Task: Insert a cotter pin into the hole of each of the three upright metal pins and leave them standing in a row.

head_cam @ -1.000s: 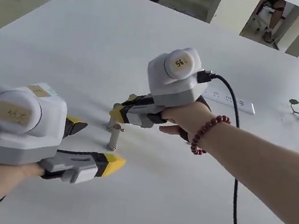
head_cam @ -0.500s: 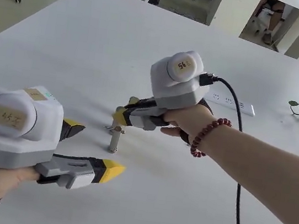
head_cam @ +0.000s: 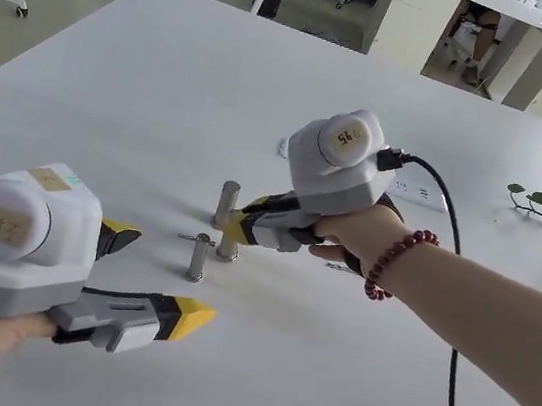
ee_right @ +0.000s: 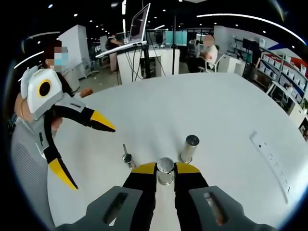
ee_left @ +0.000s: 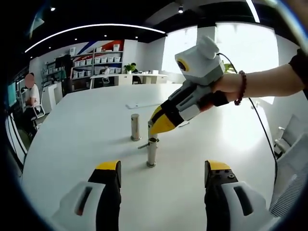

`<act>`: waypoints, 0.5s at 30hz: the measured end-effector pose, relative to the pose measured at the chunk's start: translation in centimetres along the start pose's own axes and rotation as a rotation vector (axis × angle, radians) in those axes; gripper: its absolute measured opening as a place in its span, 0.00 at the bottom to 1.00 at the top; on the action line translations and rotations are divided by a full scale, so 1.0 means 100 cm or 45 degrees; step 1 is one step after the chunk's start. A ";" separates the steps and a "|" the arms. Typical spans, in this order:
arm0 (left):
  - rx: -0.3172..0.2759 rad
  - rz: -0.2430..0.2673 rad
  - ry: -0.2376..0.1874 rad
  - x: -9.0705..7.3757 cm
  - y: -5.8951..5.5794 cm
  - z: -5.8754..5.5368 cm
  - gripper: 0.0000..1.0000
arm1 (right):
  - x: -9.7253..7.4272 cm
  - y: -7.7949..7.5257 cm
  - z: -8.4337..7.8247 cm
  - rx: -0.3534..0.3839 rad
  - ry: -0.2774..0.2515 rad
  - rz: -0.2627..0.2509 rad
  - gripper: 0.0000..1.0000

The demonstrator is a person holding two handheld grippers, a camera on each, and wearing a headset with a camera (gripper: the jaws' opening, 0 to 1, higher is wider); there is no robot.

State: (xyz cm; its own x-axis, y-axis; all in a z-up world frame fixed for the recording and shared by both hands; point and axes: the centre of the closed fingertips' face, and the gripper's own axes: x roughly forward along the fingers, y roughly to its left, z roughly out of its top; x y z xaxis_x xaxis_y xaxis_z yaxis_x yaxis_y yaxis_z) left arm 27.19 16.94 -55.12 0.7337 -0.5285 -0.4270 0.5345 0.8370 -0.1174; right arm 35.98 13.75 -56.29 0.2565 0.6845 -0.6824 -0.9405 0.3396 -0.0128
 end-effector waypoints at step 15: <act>0.014 -0.006 0.008 -0.006 -0.014 -0.001 0.70 | -0.033 0.018 -0.023 0.045 -0.012 -0.011 0.08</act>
State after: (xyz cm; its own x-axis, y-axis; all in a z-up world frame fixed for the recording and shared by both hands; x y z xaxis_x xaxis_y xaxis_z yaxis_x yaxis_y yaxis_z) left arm 26.01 16.10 -54.81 0.7283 -0.5316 -0.4325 0.5429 0.8327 -0.1093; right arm 32.95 10.56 -55.72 0.2667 0.6876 -0.6753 -0.9298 0.3680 0.0075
